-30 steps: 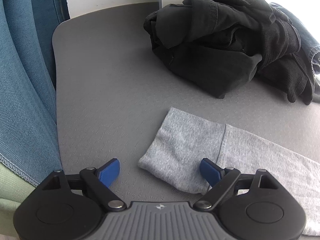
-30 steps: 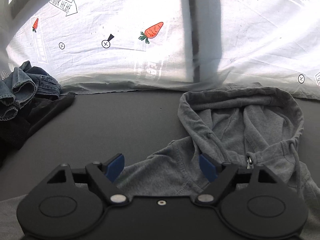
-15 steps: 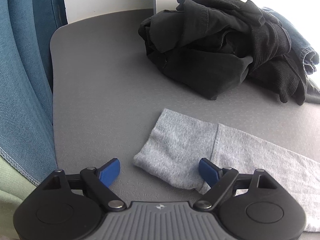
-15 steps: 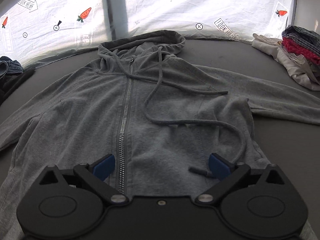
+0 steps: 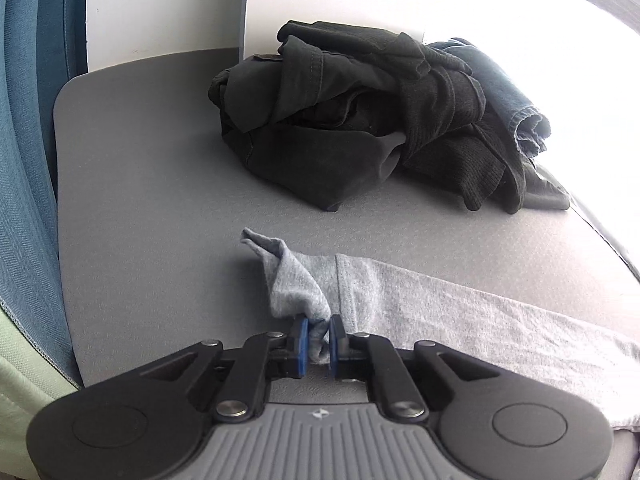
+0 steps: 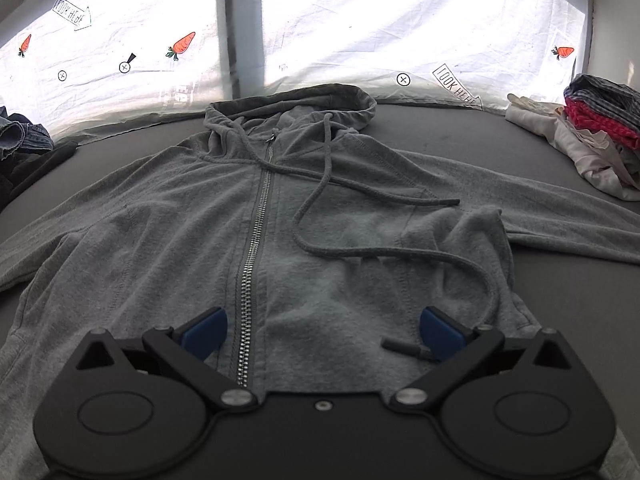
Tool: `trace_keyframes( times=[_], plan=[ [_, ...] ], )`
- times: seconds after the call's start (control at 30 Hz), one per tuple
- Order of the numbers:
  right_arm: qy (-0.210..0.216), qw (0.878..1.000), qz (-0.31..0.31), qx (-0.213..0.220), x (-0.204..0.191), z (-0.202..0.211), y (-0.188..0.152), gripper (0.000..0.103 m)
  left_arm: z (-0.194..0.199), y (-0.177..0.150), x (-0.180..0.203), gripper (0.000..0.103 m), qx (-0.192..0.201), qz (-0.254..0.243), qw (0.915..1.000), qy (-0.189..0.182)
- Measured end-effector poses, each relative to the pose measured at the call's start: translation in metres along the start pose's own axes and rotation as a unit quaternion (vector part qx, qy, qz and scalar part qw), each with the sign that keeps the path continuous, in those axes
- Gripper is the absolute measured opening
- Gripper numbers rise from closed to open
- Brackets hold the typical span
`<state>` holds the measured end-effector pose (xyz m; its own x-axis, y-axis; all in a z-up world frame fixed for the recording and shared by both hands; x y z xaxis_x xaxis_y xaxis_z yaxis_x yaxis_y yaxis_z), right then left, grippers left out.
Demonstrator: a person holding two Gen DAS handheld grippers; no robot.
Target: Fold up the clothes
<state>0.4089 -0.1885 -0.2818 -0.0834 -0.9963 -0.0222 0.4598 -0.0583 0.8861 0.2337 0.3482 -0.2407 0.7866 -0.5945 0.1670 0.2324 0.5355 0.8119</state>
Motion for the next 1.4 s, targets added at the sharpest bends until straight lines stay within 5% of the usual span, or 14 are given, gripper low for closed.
trace_keyframes(
  times=[0.13,0.2,0.37,0.43,0.5,0.6,0.87,0.97,1.13,1.27,1.4],
  plan=[
    [0.001,1.000,0.000,0.000,0.000,0.000,0.000,0.103,0.013,0.008,0.038,0.010,0.005,-0.006,0.9978,-0.066],
    [0.001,1.000,0.000,0.000,0.000,0.000,0.000,0.103,0.024,0.012,0.073,0.010,0.008,-0.016,0.9915,-0.129],
    [0.001,1.000,0.000,0.000,0.000,0.000,0.000,0.103,0.051,0.004,0.175,0.013,-0.027,-0.093,0.9532,-0.286],
    [0.001,1.000,0.000,0.000,0.000,0.000,0.000,0.103,0.057,-0.005,0.204,0.044,-0.042,-0.122,0.9419,-0.310],
    [0.002,1.000,-0.001,0.000,0.000,0.000,0.000,0.103,0.061,-0.017,0.218,0.063,-0.045,-0.142,0.9350,-0.322],
    [0.003,1.000,-0.001,0.000,0.001,0.000,0.000,0.103,0.058,-0.036,0.222,0.065,-0.073,-0.164,0.9340,-0.309],
    [0.008,1.000,-0.002,-0.026,0.002,-0.003,0.005,0.103,0.028,-0.048,0.174,0.072,-0.119,-0.153,0.9608,-0.198],
    [0.005,0.997,-0.057,-0.049,0.009,-0.005,0.016,0.100,0.018,-0.047,0.154,0.072,-0.132,-0.139,0.9681,-0.161],
    [0.020,0.990,-0.139,-0.023,0.005,-0.001,0.047,0.094,0.003,-0.044,0.121,0.080,-0.153,-0.115,0.9765,-0.099],
    [0.079,0.983,-0.165,-0.022,-0.029,-0.008,0.071,0.070,-0.008,-0.053,0.113,0.084,-0.171,-0.117,0.9754,-0.076],
    [0.174,0.954,-0.228,-0.089,-0.078,-0.022,0.074,0.050,-0.012,-0.059,0.121,0.096,-0.175,-0.149,0.9706,-0.072]
  ],
)
Point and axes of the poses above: each gripper's, at about its wrist camera, not at the fingertips, and z roughly against the way its jaws point, x to its right, y to its top, the point moved 7 cm from there along -z, roughly the way its jaws point, and after that the axes turned 12 degrees about x, right-handed, at the moved point
